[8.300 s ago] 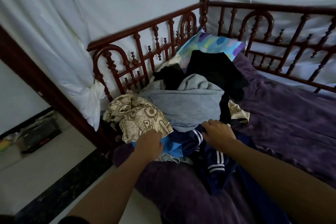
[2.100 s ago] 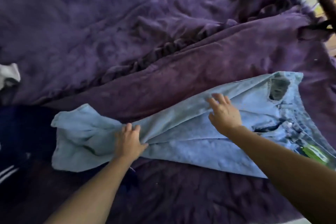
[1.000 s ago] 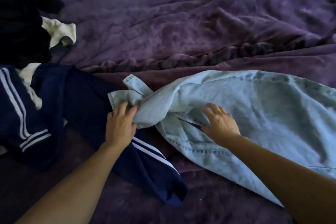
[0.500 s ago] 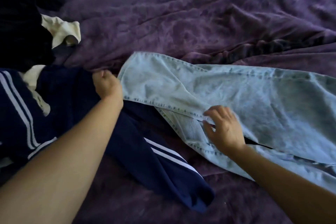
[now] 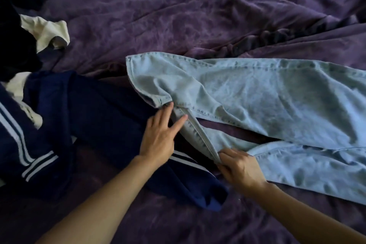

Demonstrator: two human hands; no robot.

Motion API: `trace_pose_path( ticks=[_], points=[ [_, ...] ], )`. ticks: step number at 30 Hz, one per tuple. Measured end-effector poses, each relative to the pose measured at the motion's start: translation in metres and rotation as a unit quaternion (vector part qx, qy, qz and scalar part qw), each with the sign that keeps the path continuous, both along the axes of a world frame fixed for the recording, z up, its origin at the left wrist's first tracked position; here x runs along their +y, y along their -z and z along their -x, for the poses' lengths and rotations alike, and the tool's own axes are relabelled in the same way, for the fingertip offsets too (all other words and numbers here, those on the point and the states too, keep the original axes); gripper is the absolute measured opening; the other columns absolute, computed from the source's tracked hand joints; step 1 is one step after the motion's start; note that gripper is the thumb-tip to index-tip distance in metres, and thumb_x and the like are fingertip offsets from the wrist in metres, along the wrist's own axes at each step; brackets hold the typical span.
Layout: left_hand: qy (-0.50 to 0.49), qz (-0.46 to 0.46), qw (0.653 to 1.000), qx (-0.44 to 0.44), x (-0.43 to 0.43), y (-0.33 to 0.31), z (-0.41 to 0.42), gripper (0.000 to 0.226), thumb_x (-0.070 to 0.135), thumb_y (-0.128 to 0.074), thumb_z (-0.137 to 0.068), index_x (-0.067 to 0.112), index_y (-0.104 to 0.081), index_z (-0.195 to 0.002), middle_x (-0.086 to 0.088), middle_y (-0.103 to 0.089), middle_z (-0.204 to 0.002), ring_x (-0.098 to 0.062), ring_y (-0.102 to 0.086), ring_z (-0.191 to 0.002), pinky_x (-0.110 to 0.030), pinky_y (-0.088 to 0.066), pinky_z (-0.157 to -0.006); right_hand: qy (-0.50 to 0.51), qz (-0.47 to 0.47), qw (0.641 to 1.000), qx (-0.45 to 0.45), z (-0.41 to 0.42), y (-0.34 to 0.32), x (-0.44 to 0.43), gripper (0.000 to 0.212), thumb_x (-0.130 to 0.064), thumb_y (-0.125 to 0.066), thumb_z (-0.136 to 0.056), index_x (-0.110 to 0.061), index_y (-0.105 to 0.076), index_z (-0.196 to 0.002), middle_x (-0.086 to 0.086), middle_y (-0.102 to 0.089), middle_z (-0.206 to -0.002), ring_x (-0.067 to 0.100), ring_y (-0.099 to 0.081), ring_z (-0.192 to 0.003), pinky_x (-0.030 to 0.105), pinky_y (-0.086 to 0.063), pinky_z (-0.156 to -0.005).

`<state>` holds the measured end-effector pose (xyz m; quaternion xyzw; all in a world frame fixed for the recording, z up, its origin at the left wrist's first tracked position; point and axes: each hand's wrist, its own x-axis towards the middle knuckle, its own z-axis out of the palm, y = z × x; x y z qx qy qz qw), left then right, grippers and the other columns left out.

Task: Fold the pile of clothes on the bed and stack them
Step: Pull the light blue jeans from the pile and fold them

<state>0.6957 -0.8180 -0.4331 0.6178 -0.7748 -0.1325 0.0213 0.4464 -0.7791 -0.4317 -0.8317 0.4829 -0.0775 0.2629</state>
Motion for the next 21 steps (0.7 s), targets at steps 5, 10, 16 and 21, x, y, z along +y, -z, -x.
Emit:
trace_pose_path(
  ticks=[5,10,16,21],
  points=[
    [0.104,-0.057,0.988,-0.095,0.017,-0.006,0.012,0.028,0.018,-0.061,-0.083,0.02,-0.068,-0.11,-0.008,-0.023,-0.158,-0.032,-0.014,-0.146,-0.053,-0.017,-0.116,-0.031,0.016,0.999,0.031,0.015,-0.017,0.035,0.032,-0.026,-0.08,-0.07,-0.019,-0.049,-0.066,-0.007,-0.052,-0.061,0.019,-0.052,-0.048,0.025,-0.039,-0.046],
    [0.164,-0.155,0.973,-0.047,0.038,-0.029,0.017,0.014,0.026,-0.047,-0.074,0.021,-0.06,-0.075,0.001,-0.068,-0.094,-0.02,-0.049,-0.124,-0.043,-0.018,-0.118,-0.077,-0.143,0.979,0.12,0.031,-0.023,0.047,0.025,-0.045,-0.063,-0.079,-0.024,-0.054,-0.088,-0.003,-0.065,-0.088,0.026,-0.064,-0.079,0.029,-0.035,-0.059],
    [-0.06,-0.316,0.947,0.026,0.093,-0.067,0.002,0.026,0.027,-0.056,-0.073,0.019,-0.035,-0.06,0.006,-0.045,-0.061,-0.012,-0.041,-0.056,-0.03,-0.031,-0.052,-0.076,-0.205,0.943,0.251,0.063,-0.051,0.036,0.045,-0.066,-0.06,-0.076,-0.027,-0.064,-0.099,0.0,-0.066,-0.105,0.023,-0.061,-0.102,0.031,-0.044,-0.08],
    [-0.141,-0.444,0.88,0.092,0.13,-0.1,-0.004,0.014,0.036,-0.062,-0.063,0.037,-0.058,-0.076,0.011,-0.062,-0.079,-0.006,-0.057,-0.069,-0.024,-0.043,-0.058,-0.036,-0.253,0.958,0.133,0.079,-0.097,0.004,0.034,-0.056,-0.076,-0.07,-0.036,-0.05,-0.061,-0.01,-0.053,-0.063,0.014,-0.055,-0.068,0.029,-0.04,-0.06]
  ],
)
